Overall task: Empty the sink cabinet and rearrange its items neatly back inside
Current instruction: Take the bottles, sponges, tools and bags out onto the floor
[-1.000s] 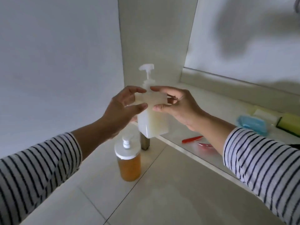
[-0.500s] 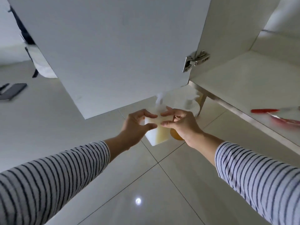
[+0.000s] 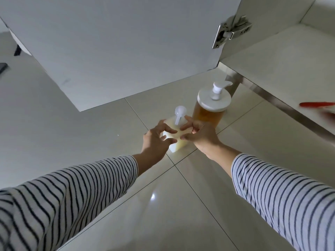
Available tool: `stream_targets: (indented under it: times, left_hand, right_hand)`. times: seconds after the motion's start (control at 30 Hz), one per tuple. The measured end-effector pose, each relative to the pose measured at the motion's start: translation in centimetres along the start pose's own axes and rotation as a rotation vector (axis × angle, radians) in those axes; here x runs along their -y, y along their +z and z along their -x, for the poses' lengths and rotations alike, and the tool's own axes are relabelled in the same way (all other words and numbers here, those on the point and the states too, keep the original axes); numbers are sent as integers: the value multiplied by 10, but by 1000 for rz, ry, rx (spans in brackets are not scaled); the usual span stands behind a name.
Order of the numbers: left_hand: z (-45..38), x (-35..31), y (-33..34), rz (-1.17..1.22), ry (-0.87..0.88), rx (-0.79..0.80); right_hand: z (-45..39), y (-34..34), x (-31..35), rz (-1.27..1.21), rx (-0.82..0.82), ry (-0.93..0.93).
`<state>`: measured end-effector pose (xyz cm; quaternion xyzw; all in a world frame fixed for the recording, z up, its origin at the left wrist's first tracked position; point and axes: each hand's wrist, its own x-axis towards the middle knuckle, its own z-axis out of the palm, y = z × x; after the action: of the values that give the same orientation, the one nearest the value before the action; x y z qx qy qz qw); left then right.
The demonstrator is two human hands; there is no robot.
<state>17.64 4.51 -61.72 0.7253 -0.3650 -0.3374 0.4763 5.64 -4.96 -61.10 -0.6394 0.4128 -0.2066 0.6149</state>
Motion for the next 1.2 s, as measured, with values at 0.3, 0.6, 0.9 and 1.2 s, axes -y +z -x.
stream_targets:
  times: [0.3, 0.6, 0.9, 1.2]
  left_hand:
    - [-4, -6, -2, -142, -1, 53]
    - [15, -45, -11, -649, -70, 257]
    - [9, -149, -3, -1244, 184, 505]
    - [2, -278, 87, -1106, 493, 452]
  right_hand:
    - [0, -9, 4, 233, 79, 1]
    - [33, -28, 50, 873, 226, 206]
    - [75, -70, 127, 1149, 7, 260]
    - [122, -168, 179, 1012, -359, 298]
